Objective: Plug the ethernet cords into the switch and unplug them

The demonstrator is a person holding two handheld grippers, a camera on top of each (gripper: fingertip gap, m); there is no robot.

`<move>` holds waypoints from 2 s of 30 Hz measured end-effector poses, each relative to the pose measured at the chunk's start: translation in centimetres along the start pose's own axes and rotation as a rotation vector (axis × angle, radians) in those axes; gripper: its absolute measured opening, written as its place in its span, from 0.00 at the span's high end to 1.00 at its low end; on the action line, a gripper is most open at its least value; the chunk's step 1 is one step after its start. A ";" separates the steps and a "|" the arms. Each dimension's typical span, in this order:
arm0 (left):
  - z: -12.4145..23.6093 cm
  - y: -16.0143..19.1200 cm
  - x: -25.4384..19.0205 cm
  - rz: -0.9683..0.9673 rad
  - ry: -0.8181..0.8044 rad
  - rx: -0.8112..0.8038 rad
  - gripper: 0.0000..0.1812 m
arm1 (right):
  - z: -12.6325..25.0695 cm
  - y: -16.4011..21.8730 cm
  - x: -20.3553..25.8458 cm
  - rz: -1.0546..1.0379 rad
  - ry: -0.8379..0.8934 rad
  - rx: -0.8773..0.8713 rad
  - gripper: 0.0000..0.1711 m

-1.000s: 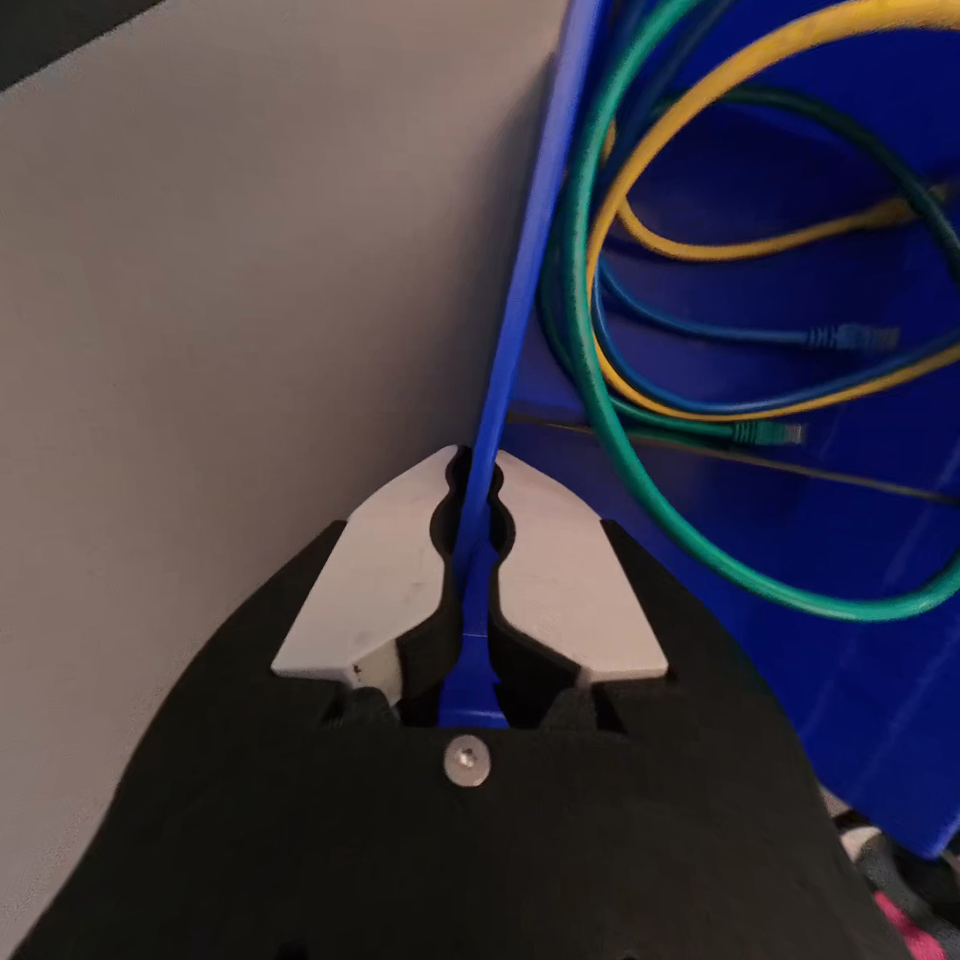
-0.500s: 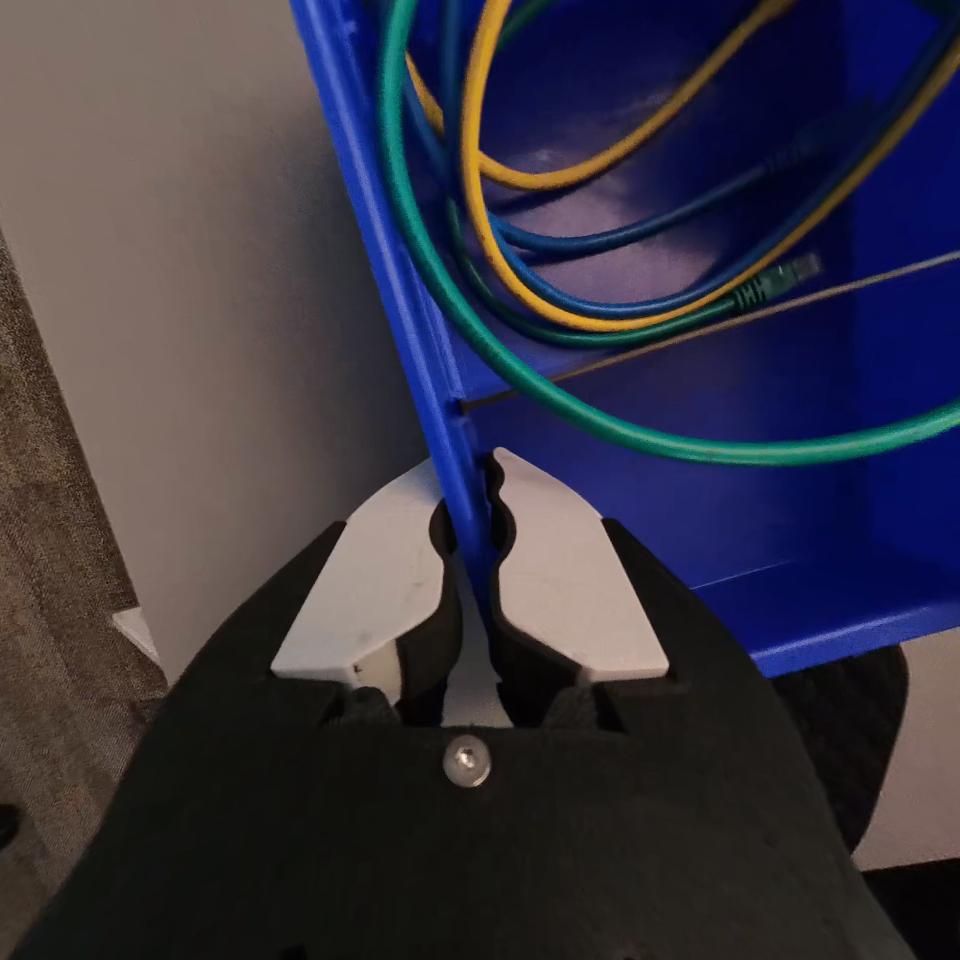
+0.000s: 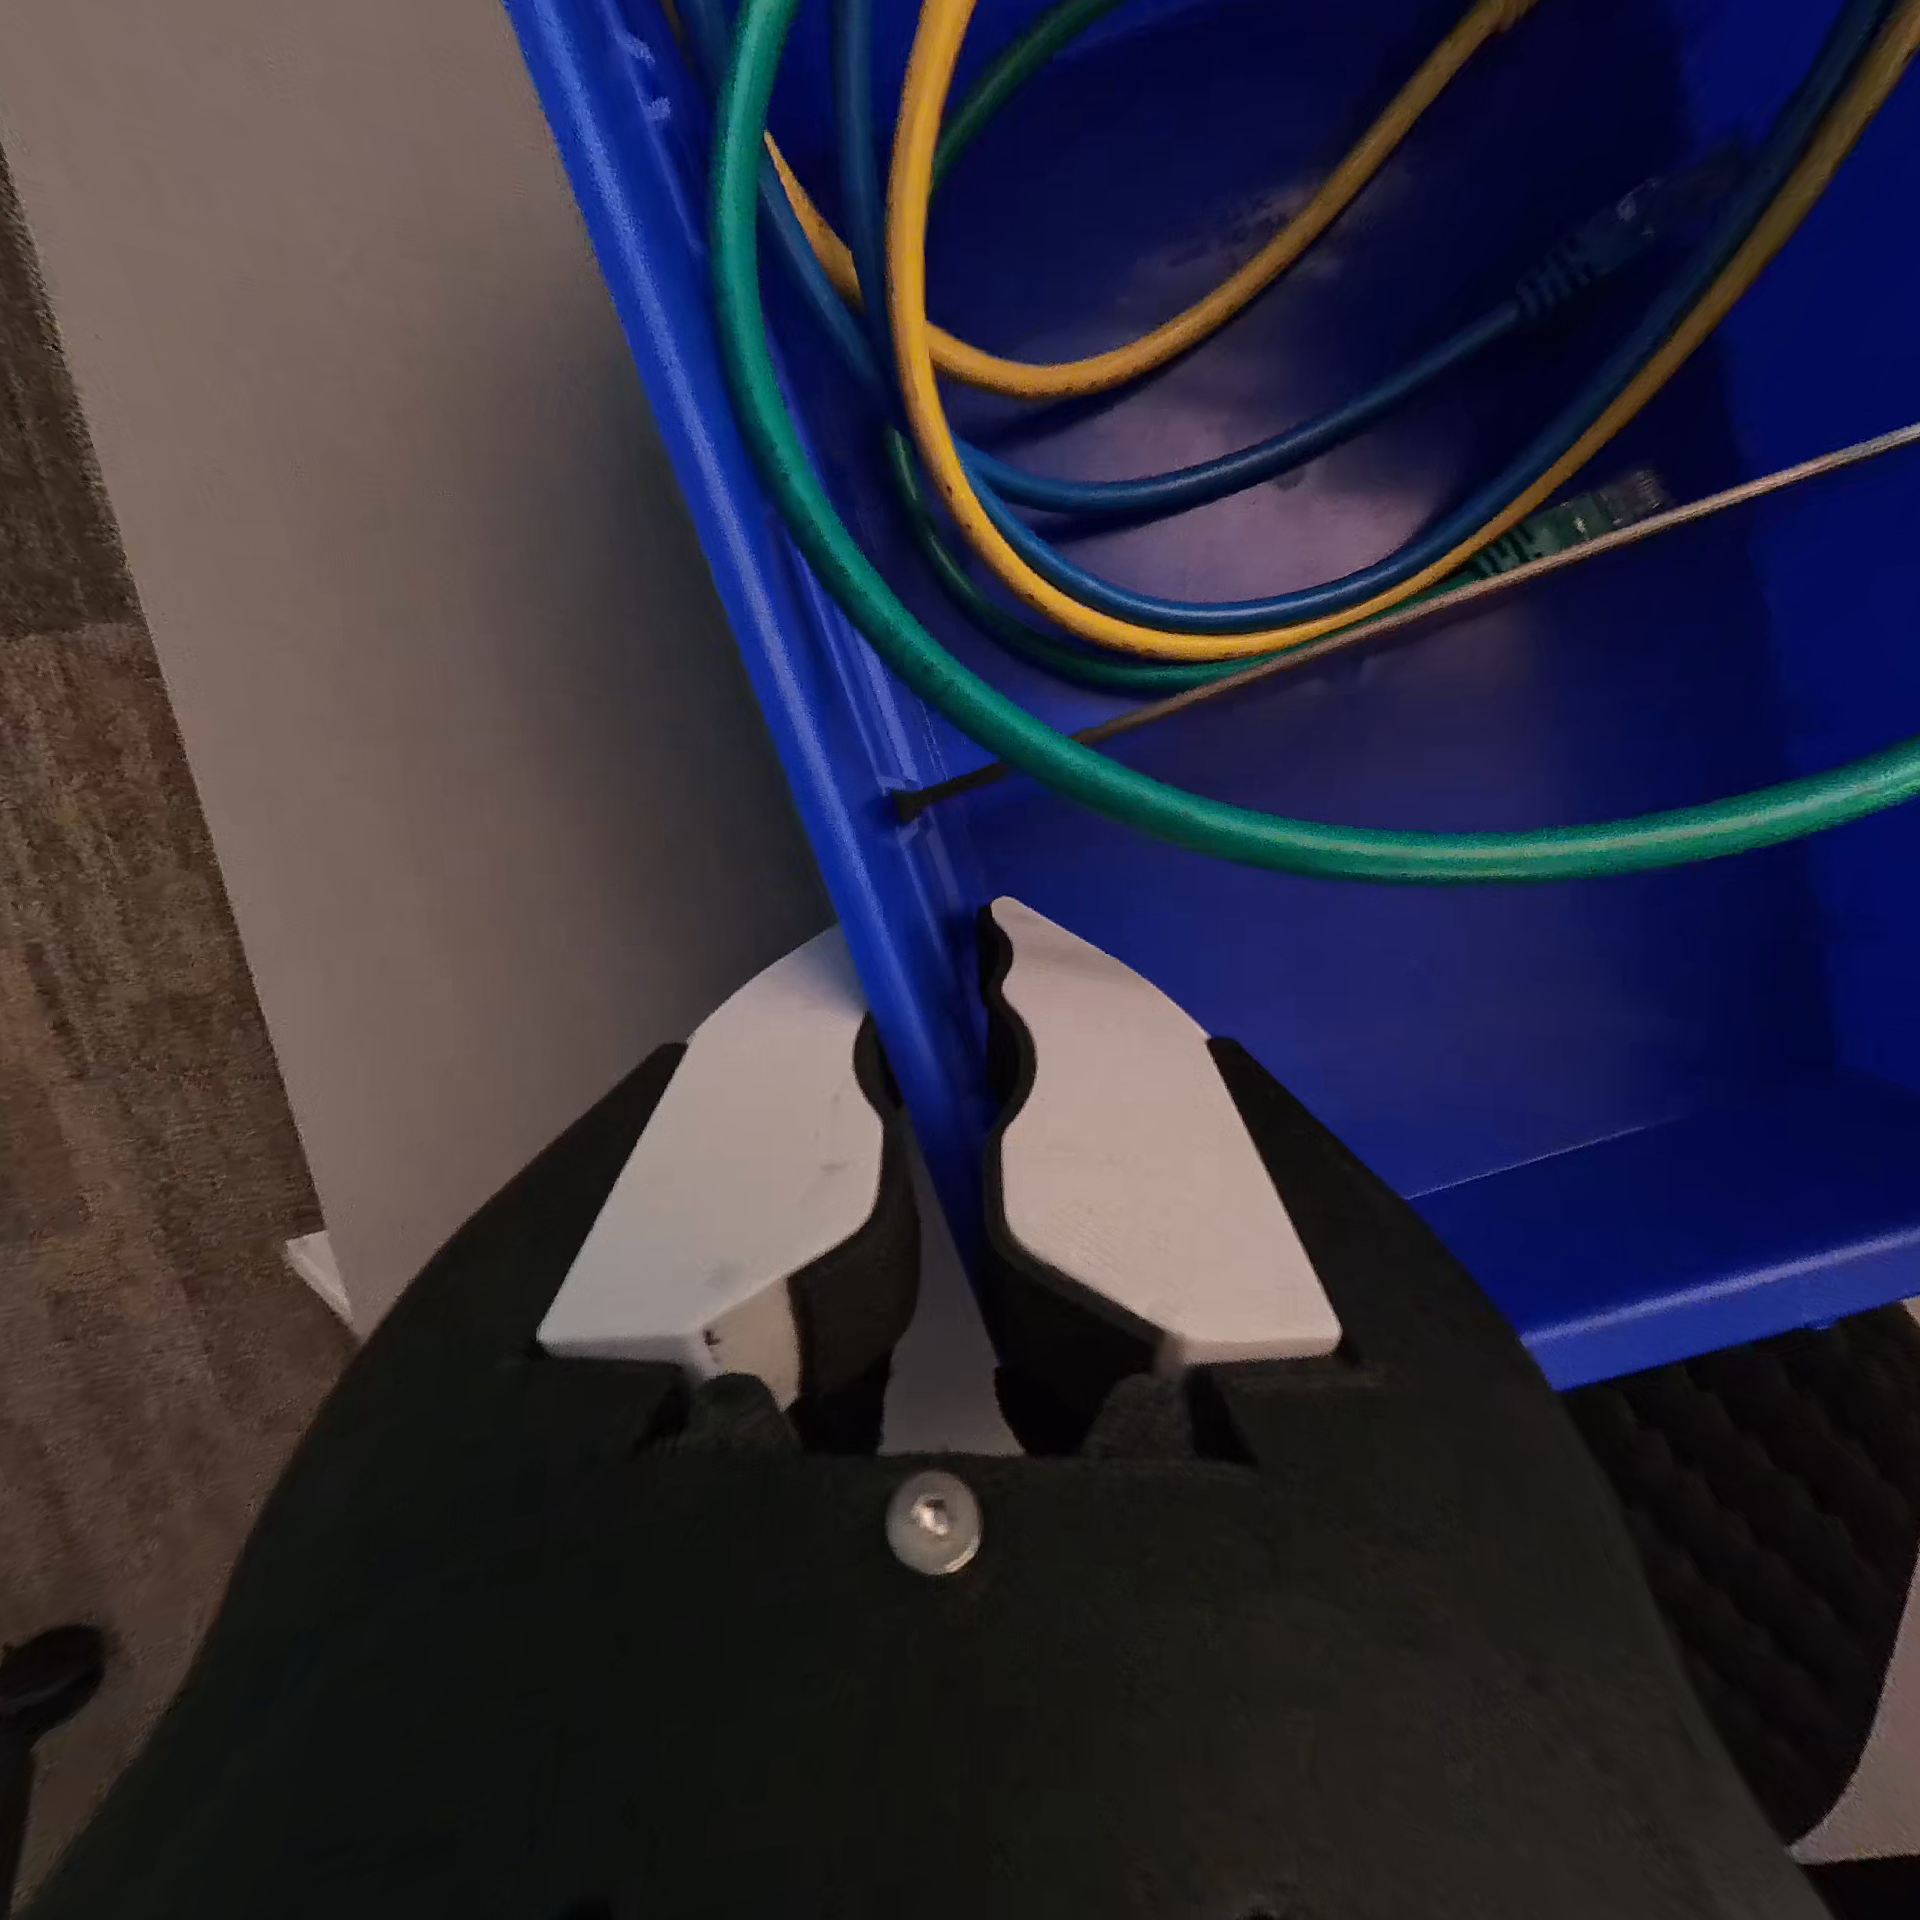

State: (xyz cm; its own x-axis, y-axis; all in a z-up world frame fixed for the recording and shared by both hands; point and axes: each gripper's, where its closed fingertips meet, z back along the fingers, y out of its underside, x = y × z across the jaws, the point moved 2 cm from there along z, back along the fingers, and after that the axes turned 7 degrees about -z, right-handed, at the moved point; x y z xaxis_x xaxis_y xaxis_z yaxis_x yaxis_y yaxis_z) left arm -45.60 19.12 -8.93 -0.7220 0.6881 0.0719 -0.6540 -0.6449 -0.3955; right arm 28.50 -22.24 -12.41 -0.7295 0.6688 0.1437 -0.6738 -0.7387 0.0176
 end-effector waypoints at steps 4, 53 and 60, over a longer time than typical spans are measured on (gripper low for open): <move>0.0 0.0 0.3 0.020 0.024 -0.036 0.97 | 0.0 0.1 0.1 0.038 -0.003 -0.017 0.97; 8.3 -13.9 -10.1 -1.019 -0.341 -0.627 0.52 | 22.0 6.7 48.6 0.851 -0.800 -1.301 0.56; 0.7 -15.9 -12.8 -1.475 -0.523 -0.489 0.60 | 27.0 8.5 38.7 0.721 -0.822 -1.476 0.56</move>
State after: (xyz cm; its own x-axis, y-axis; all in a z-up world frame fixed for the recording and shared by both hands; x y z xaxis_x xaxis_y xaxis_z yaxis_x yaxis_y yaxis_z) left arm -26.10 20.33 -2.90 0.3651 0.3297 0.8706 -0.7494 0.6590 0.0647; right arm -2.28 -4.96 20.04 -0.9603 -0.2482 0.1273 -0.1659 0.1412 -0.9760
